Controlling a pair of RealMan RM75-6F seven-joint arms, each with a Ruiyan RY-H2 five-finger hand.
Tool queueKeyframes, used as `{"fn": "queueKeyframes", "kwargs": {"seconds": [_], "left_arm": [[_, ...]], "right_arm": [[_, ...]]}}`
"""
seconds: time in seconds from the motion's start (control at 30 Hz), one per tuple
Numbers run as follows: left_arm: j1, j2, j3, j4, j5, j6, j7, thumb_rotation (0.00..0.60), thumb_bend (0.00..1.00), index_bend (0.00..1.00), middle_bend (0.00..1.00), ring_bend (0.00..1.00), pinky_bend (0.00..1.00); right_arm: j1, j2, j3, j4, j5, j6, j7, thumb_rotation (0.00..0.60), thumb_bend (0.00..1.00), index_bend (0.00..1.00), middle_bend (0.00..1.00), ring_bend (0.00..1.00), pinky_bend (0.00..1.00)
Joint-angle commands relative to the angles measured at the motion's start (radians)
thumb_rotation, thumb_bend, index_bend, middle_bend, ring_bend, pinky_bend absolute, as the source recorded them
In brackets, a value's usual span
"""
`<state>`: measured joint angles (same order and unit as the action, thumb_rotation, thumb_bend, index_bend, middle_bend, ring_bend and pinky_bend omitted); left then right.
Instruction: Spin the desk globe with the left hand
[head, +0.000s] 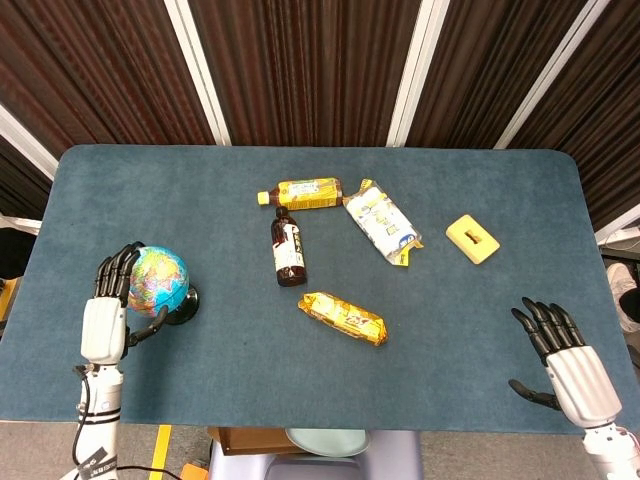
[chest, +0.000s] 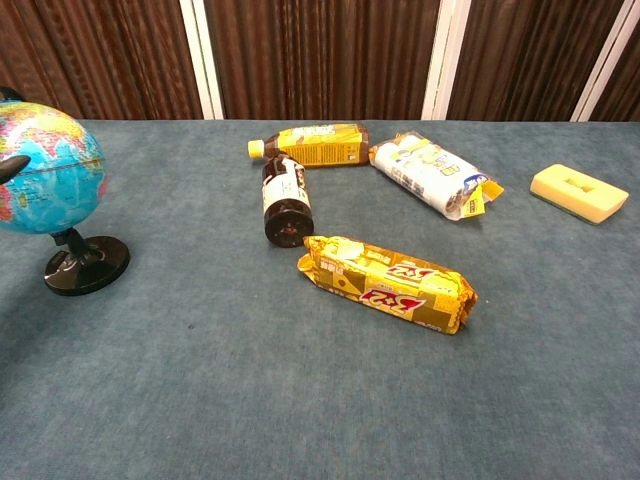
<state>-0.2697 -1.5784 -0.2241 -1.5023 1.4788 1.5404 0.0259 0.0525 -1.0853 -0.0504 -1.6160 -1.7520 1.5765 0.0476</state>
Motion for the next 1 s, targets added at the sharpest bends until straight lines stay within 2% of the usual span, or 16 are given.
{"fn": "queueKeyframes", "kwargs": {"seconds": [0.03, 1.0], "left_arm": [[-0.010, -0.012, -0.012, 0.025, -0.019, -0.010, -0.011, 0.600, 0.29, 0.00, 0.00, 0.00, 0.00], [-0.006, 0.011, -0.013, 0.057, -0.074, -0.018, -0.057, 0.600, 0.30, 0.00, 0.00, 0.00, 0.00]], "right_arm": [[0.000, 0.000, 0.001, 0.000, 0.001, 0.000, 0.000, 0.600, 0.07, 0.00, 0.00, 0.00, 0.00], [-0.004, -0.002, 0.002, -0.004, 0.001, 0.001, -0.009, 0.600, 0.07, 0.00, 0.00, 0.00, 0.00]]}}
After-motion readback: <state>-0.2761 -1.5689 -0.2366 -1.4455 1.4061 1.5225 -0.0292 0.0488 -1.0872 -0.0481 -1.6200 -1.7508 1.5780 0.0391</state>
